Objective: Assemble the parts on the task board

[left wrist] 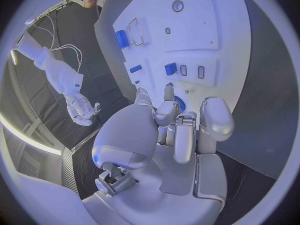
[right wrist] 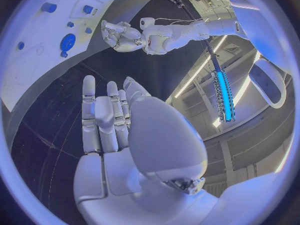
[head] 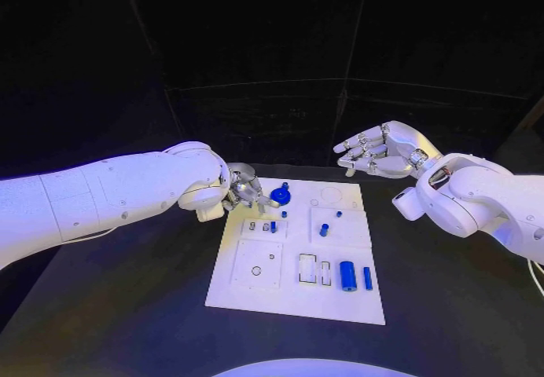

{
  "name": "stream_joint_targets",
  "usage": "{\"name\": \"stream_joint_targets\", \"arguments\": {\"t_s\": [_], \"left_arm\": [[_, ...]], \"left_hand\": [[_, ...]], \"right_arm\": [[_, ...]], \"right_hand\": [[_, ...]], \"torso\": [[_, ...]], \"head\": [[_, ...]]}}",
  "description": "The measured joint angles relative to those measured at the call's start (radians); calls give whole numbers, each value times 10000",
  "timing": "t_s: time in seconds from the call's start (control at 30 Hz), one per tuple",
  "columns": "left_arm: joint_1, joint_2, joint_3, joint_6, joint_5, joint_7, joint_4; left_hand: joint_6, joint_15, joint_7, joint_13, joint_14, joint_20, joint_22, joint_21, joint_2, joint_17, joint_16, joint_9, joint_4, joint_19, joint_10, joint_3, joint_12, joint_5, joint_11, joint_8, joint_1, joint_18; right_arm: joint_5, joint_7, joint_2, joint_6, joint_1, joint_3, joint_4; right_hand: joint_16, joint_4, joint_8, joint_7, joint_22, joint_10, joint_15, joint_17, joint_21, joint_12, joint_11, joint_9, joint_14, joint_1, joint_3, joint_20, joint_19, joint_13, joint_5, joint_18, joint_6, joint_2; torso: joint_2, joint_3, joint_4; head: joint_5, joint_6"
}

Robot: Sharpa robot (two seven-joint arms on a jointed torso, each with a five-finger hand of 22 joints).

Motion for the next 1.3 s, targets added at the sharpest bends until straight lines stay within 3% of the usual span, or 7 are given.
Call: {"name": "stream_joint_targets", "arguments": {"t_s": [0.27, 0.57, 0.97, 1.2, 1.3], "left_arm": [[39, 719, -135, 430, -511, -743, -376], [39, 1312, -159, 745, -709, -1159, -836], [38, 1701, -169, 1212, -778, -1397, -1314], [16, 1821, -171, 1439, -792, -1456, -1583], [-7, 1850, -172, 1515, -796, -1457, -1694]], "left_hand": [[-72, 0, -2, 193, 0, -19, 347, 185, -163, -1, 0, 210, 176, 89, 33, -176, 85, 0, 34, 241, -287, 2], [-72, 1, -2, 155, -1, -19, 347, 185, -163, -1, 0, 244, 176, 89, 32, -175, 85, 0, 34, 241, -287, 1], [-143, 2, 0, 84, -1, -19, 346, 184, -163, -2, -1, 283, 176, 88, 32, -175, 85, 1, 34, 282, -287, 2], [-143, 2, 0, 101, -1, -18, 348, 184, -163, -3, -1, 351, 151, 88, 32, -141, 85, 1, 34, 369, -287, 2], [-143, 2, 0, 126, -1, -18, 365, 184, -119, -3, -1, 390, 148, 88, 32, -89, 85, 1, 34, 378, -243, 3]], "right_arm": [[106, -19, -25, 10, 13, 0, 17], [68, -236, 60, 49, 17, -2, 3], [-178, -551, 139, 91, 18, -3, -47], [-267, -672, 173, 102, 18, -3, -70], [-306, -714, 186, 106, 18, -4, -89]], "right_hand": [[-1881, -150, -113, 35, -199, 99, 28, -398, -287, -401, 26, 1, -635, -131, 312, 0, 0, -391, 426, 0, 35, -149], [-4631, -387, -114, 56, -184, 105, 58, -1349, -331, -618, 32, 1, -1243, -238, 746, -1, 0, -502, 1055, -1, 14, -334], [-6718, -674, -114, 107, -16, 66, 36, -2217, -330, -632, 71, 2, -1316, -559, 1257, 72, -73, -513, 1495, -2, -37, -625], [-7518, -834, -114, 107, 52, 66, 67, -2696, -330, -632, 71, 2, -1123, -843, 1524, 34, -113, -512, 1552, -1, -38, -646], [-9355, -965, -114, 155, 204, -6, 204, -4702, -292, -632, 143, 2, -1208, -1240, 2072, 104, -183, -523, 1912, -1, -86, -741]], "torso": [[-4, -13, 24], [10, -23, 17], [14, -33, 16], [14, -36, 15], [11, -38, 15]], "head": [[2, -26], [52, -100], [59, -212], [73, -267], [79, -299]]}}
